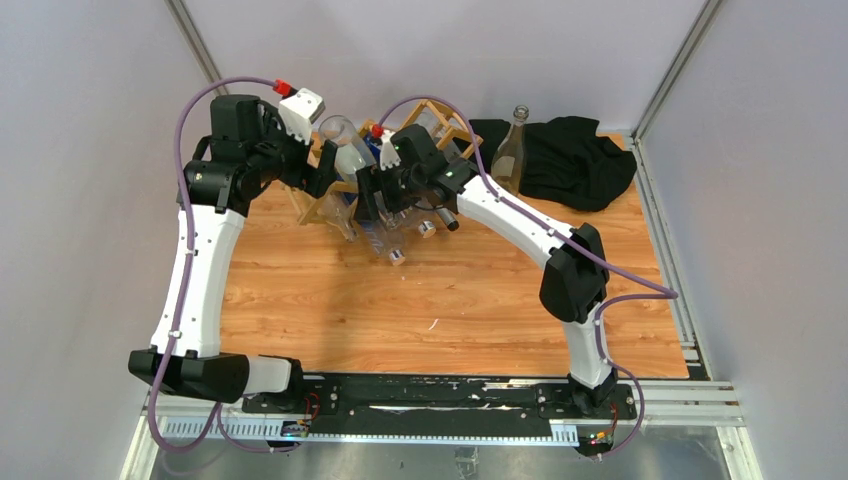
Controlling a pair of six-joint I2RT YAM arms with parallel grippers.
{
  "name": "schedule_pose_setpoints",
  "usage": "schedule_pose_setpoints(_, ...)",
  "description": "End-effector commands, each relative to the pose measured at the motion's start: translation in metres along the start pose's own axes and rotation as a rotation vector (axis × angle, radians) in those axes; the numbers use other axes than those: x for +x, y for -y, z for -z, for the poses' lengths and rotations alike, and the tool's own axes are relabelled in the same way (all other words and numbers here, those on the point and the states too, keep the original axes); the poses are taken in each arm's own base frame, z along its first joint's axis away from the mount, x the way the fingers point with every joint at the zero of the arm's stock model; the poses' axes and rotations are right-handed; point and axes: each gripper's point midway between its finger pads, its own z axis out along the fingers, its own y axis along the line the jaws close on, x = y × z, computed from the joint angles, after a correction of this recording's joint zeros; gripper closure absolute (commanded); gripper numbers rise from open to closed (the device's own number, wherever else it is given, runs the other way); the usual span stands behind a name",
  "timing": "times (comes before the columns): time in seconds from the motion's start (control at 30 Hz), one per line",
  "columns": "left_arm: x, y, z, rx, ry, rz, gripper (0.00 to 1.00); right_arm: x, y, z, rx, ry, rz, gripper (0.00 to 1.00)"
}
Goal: Take the wine bottle off the wine rack
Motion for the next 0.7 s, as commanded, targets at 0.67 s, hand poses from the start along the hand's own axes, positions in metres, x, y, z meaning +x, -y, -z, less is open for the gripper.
schedule_pose_setpoints(0.67,0.010,0.008,0.008,0.037,-0.001,-0.047,0.00,-0.013,0.003,0.000,-0.166,0.054,-0.196,0.36)
